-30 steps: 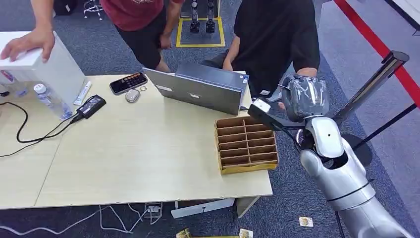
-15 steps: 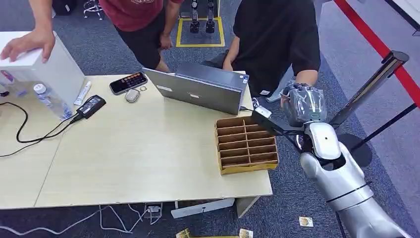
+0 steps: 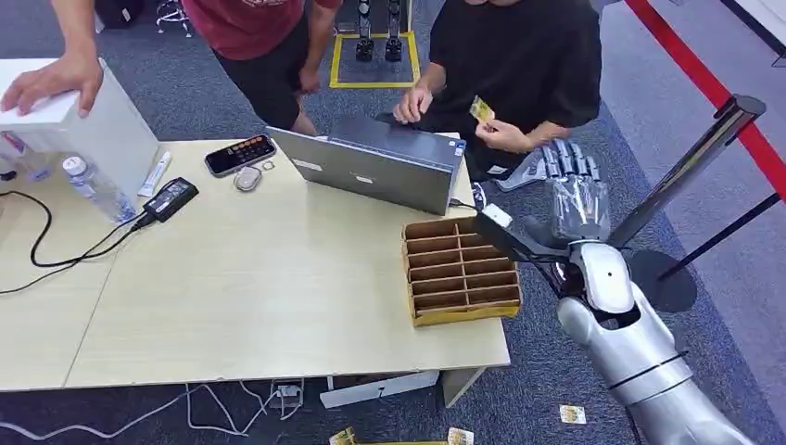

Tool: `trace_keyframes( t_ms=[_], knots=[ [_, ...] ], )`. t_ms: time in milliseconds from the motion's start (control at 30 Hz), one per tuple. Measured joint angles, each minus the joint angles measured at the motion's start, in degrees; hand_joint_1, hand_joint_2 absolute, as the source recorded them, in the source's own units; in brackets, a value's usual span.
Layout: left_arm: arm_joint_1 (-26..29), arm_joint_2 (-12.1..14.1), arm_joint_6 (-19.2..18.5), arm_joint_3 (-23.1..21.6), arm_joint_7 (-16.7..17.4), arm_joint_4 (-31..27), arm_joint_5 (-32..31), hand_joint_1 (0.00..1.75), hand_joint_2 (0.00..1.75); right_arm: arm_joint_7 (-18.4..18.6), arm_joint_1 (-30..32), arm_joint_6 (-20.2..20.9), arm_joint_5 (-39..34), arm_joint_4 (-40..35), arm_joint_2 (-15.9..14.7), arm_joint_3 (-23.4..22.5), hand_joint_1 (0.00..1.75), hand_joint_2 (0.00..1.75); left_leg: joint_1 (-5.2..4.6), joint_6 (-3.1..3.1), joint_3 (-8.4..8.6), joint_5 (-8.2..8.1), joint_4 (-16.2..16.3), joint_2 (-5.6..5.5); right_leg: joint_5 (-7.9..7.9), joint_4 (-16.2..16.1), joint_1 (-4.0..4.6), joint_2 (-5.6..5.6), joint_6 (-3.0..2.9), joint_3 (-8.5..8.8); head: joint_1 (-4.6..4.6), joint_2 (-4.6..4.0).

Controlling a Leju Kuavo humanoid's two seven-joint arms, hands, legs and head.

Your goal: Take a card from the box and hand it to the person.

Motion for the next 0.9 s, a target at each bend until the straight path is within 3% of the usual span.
trace_keyframes(
  t_ms=[133,367,667,900],
  knots=[
    [0.61,0.02,0.52,0.0,-0.42,0.0,0.74,0.0,0.0,-2.19,3.48,-9.13,-4.62,-2.41,1.93,-1.99,0.0,1.75,0.0,0.0,0.0,0.0,0.0,0.0,0.0,0.0,0.0,0.0,0.0,-0.01,-0.02,0.0],
    [1.73,0.04,1.77,0.13,-1.64,0.0,2.43,0.0,0.0,-7.18,9.75,-17.61,-15.25,-6.76,5.62,-4.22,0.0,1.75,0.01,0.0,0.01,0.0,-0.01,-0.01,0.0,0.0,0.01,0.0,0.0,0.0,0.0,0.0],
    [2.75,0.07,2.64,1.2,-2.38,0.0,4.29,0.0,0.0,-12.4,18.83,-20.54,-26.13,-8.63,10.36,-4.39,0.0,1.75,0.01,0.0,0.0,0.0,-0.01,-0.01,-0.01,0.0,0.01,-0.01,0.0,0.0,0.0,0.0],
    [2.8,0.07,3.1,1.99,-2.38,0.0,4.9,0.0,0.0,-14.71,22.45,-22.09,-32.42,-8.11,12.26,-3.96,0.0,1.75,0.0,0.0,-0.01,0.0,-0.01,-0.01,-0.01,-0.01,0.0,0.0,0.0,0.0,0.0,0.0]
  ],
)
